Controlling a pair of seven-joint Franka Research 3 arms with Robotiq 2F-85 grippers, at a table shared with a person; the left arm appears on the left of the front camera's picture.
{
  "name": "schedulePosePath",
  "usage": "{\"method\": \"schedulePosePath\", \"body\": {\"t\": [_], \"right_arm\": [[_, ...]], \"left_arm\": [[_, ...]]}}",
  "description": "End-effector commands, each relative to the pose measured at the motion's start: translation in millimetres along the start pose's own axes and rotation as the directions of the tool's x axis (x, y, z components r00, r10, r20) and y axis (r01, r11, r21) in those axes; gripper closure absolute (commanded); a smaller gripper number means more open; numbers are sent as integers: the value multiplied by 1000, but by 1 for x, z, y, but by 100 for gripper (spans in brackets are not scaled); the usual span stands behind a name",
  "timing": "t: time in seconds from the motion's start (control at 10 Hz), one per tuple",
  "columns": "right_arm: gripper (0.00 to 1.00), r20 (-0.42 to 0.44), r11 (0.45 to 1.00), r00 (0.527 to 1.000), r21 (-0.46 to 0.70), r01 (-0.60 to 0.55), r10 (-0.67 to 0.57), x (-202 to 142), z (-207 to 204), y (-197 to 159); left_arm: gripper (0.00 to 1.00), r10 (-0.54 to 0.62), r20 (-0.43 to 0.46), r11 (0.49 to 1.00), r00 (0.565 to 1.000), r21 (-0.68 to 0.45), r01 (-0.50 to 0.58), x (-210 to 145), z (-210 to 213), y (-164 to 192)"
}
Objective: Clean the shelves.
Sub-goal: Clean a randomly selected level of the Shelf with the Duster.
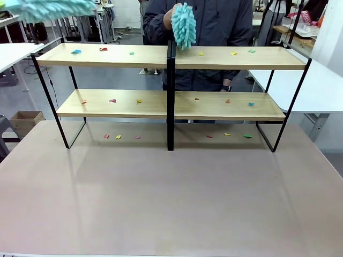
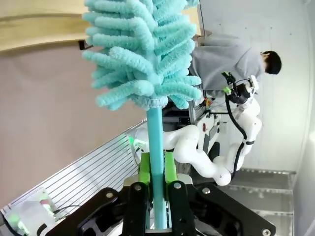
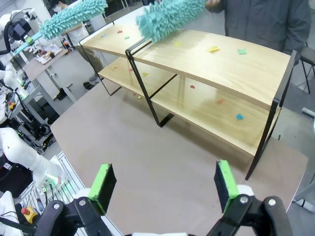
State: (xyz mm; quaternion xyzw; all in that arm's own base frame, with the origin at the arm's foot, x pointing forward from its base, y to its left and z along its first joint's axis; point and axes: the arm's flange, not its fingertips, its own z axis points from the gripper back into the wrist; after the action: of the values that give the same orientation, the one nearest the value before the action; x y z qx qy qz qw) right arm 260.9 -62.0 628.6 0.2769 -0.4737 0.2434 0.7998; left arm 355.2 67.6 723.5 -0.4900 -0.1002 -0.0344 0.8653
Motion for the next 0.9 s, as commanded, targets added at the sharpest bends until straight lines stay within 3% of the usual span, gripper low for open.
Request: {"method": "schedulePosePath", "body": {"t": [0.0,0.8], "right_arm": [[0,-1,1000,1000,1,1,-1,0,-1,0],[0,-1,1000,1000,1,1,-1,0,-1,0]], "left_arm": [[87,11,42,1000,999,18,-12,-4,-11,-5],[87,24,10,999,1000,36,-25,16,-24,-1]]}}
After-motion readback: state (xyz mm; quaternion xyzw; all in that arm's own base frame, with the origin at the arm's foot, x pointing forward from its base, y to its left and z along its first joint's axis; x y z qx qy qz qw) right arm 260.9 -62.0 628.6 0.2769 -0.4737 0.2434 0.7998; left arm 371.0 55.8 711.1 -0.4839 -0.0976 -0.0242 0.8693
